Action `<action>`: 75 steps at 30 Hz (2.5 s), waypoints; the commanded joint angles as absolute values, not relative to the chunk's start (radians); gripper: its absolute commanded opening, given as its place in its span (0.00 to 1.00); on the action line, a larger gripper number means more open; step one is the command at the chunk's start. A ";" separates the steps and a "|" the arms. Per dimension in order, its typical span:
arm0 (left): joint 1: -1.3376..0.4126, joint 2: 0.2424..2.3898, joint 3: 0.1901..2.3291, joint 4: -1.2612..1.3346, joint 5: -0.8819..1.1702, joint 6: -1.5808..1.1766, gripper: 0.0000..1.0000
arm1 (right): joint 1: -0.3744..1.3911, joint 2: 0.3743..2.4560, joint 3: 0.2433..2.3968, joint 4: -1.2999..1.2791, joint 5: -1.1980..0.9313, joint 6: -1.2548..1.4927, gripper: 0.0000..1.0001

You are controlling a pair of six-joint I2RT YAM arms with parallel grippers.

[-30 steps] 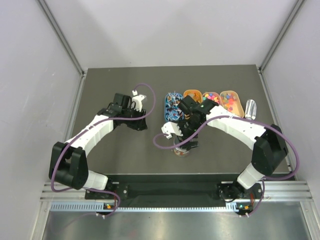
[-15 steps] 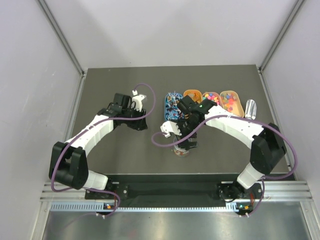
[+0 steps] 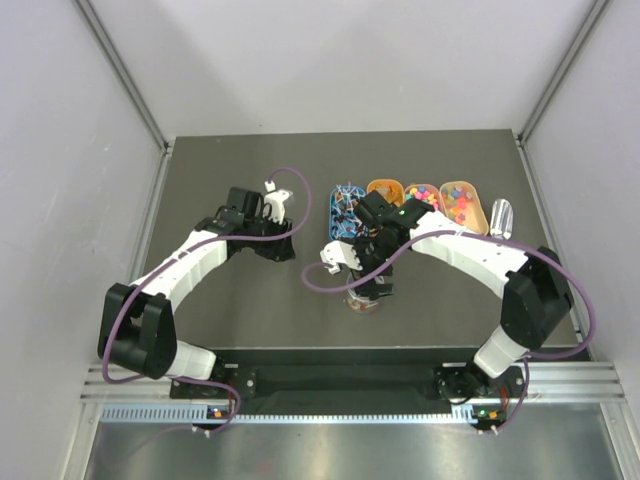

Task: Pack the candies
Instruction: Close the bottle lid on the packing bottle, then adjust the packing bottle at the center of the board.

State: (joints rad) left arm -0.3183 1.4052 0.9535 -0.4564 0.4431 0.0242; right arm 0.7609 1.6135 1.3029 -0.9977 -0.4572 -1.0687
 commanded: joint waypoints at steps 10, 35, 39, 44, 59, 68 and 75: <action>-0.314 1.393 0.942 -0.405 0.463 0.021 0.42 | 0.788 1.572 1.316 -0.997 -0.511 -1.062 1.00; -0.313 1.367 0.954 -0.416 0.454 0.032 0.42 | 0.827 1.463 1.310 -0.905 -0.446 -0.914 0.24; -0.314 1.367 0.945 -0.414 0.456 0.031 0.42 | 0.827 1.454 1.261 -0.876 -0.430 -0.908 0.00; -0.314 1.371 0.946 -0.413 0.454 0.031 0.42 | 0.827 1.489 1.215 -0.867 -0.433 -0.919 0.00; -0.313 1.382 0.986 -0.446 0.446 0.049 0.42 | 0.808 1.430 1.270 -0.911 -0.373 -0.940 0.00; -0.313 1.391 0.989 -0.446 0.456 0.043 0.42 | 0.798 1.521 1.181 -0.813 -0.374 -0.946 0.00; -0.313 1.382 0.973 -0.460 0.456 0.060 0.41 | 0.756 1.595 1.218 -0.790 -0.385 -0.928 0.00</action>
State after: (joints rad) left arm -0.3183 1.4048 0.9520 -0.4568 0.4473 0.0357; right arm 0.7887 1.5440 1.2125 -0.7959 -0.3988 -0.9333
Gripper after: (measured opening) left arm 0.415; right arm 0.003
